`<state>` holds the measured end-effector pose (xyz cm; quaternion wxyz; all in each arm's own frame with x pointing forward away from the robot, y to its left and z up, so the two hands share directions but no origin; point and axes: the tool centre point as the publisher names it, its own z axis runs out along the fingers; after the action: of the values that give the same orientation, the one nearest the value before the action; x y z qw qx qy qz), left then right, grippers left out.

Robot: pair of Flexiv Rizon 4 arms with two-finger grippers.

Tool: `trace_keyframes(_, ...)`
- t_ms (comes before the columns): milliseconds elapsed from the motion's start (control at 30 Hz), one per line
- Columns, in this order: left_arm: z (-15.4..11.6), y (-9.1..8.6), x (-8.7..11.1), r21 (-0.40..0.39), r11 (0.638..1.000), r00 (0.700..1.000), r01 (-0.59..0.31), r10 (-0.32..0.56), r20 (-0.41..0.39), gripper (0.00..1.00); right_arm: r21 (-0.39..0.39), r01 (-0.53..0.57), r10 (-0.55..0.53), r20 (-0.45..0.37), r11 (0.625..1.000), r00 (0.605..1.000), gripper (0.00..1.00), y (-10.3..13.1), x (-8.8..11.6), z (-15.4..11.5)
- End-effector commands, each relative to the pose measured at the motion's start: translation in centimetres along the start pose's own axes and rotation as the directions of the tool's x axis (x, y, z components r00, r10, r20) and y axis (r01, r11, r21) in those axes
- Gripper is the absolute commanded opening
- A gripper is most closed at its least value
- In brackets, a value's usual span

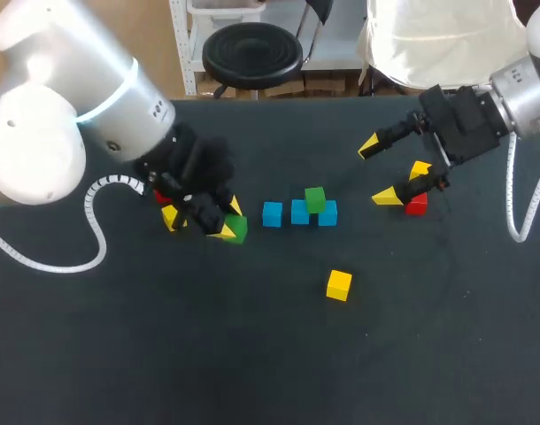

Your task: Place the blue cubes, place green cubes on the blue cubes, place the yellow cubes on the green cubes, then place the red cubes on the yellow cubes, and place purple cube on the red cubes.

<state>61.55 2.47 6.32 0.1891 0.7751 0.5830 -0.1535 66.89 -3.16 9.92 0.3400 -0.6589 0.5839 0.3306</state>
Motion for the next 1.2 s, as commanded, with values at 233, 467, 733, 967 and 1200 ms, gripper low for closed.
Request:
trace_keyframes(233,0.0,-0.1,0.0,-0.002,1.0,1.0,-0.001,0.001,0.0,0.0,0.001,0.0,0.0,-0.001,1.0,1.0,1.0,0.1,0.0,0.0)
trace_keyframes(467,0.0,-0.1,0.0,-0.002,1.0,1.0,-0.001,0.001,0.0,0.0,0.001,0.0,0.0,-0.001,1.0,1.0,1.0,0.1,0.0,0.0)
trace_keyframes(733,0.2,1.9,-1.1,0.038,0.995,0.995,0.095,-0.095,-0.023,0.0,0.001,0.0,0.0,-0.001,1.0,1.0,1.0,0.1,0.0,0.0)
trace_keyframes(967,1.3,3.9,-1.4,0.086,0.964,0.966,0.251,-0.255,0.043,0.0,0.001,0.0,0.0,-0.001,1.0,1.0,1.0,0.1,0.0,0.0)
trace_keyframes(1200,1.5,4.7,-2.8,0.009,0.962,0.962,0.273,-0.273,-0.015,0.0,0.001,0.0,0.0,-0.001,1.0,1.0,1.0,0.1,0.0,0.0)
